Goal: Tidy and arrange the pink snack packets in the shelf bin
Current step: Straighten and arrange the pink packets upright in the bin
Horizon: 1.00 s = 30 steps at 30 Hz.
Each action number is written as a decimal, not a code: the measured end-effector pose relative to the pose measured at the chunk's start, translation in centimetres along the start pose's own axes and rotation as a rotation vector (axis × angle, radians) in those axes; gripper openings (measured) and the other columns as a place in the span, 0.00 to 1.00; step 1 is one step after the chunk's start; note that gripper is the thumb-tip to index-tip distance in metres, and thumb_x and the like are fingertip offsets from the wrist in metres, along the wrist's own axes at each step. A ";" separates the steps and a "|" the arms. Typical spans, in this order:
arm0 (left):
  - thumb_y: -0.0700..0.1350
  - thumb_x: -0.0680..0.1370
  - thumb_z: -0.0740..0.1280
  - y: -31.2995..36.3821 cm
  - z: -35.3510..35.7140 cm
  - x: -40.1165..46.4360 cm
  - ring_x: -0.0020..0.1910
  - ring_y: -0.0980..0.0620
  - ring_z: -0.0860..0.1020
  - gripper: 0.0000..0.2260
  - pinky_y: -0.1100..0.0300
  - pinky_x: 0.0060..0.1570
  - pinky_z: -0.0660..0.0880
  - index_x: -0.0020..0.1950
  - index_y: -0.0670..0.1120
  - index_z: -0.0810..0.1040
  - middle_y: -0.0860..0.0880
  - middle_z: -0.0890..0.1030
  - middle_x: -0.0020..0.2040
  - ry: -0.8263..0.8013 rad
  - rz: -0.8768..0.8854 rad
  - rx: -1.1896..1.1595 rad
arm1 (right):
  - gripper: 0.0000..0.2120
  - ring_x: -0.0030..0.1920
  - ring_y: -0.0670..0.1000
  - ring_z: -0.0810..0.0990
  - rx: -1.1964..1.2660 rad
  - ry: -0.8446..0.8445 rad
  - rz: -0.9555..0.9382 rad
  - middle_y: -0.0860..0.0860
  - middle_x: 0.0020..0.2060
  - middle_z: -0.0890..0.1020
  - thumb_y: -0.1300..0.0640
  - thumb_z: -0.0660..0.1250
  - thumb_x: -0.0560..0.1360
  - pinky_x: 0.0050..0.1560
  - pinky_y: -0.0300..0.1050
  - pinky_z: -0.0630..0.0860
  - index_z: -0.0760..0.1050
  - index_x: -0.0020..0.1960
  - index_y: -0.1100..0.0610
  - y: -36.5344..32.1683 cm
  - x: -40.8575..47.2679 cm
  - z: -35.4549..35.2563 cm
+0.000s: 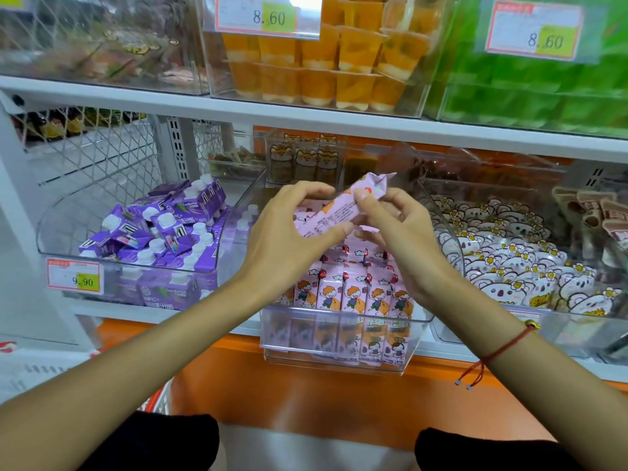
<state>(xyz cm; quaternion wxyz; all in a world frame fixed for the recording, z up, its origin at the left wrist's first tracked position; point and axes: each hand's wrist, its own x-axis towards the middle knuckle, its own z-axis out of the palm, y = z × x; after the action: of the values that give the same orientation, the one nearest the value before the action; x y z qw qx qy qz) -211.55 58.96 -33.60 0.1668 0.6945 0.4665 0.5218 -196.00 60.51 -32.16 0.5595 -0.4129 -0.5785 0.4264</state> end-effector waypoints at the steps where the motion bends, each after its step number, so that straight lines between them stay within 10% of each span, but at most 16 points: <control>1: 0.54 0.72 0.73 -0.1 0.0 0.1 0.60 0.58 0.74 0.23 0.56 0.61 0.72 0.65 0.54 0.73 0.56 0.77 0.61 -0.029 -0.052 -0.004 | 0.11 0.42 0.44 0.83 0.038 -0.003 0.040 0.50 0.43 0.85 0.53 0.66 0.77 0.44 0.37 0.79 0.76 0.55 0.60 0.0 0.2 -0.2; 10: 0.45 0.77 0.68 -0.2 0.0 0.4 0.51 0.57 0.81 0.07 0.52 0.55 0.77 0.55 0.50 0.78 0.53 0.82 0.51 -0.153 -0.156 -0.067 | 0.14 0.42 0.42 0.82 0.219 -0.002 0.153 0.48 0.43 0.84 0.56 0.65 0.78 0.40 0.32 0.76 0.74 0.61 0.60 0.3 0.6 -0.5; 21: 0.33 0.71 0.72 0.8 -0.4 0.2 0.58 0.59 0.77 0.30 0.60 0.50 0.80 0.69 0.50 0.68 0.53 0.77 0.62 -0.061 -0.055 -0.215 | 0.15 0.54 0.47 0.79 -0.261 -0.116 -0.206 0.49 0.53 0.82 0.53 0.68 0.76 0.58 0.41 0.75 0.77 0.62 0.52 0.0 -0.2 0.0; 30: 0.39 0.77 0.68 1.2 -0.8 0.8 0.53 0.62 0.78 0.17 0.69 0.55 0.73 0.65 0.46 0.73 0.53 0.80 0.55 0.021 0.046 -0.285 | 0.20 0.52 0.41 0.78 -0.350 -0.123 -0.260 0.47 0.52 0.79 0.58 0.69 0.76 0.52 0.32 0.74 0.70 0.66 0.56 0.8 0.0 -0.1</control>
<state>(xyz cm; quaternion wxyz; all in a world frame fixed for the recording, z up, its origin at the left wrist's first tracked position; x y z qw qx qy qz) -211.68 58.82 -31.95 0.2468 0.6689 0.3733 0.5936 -195.88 60.71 -32.89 0.4932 -0.3991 -0.7250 0.2681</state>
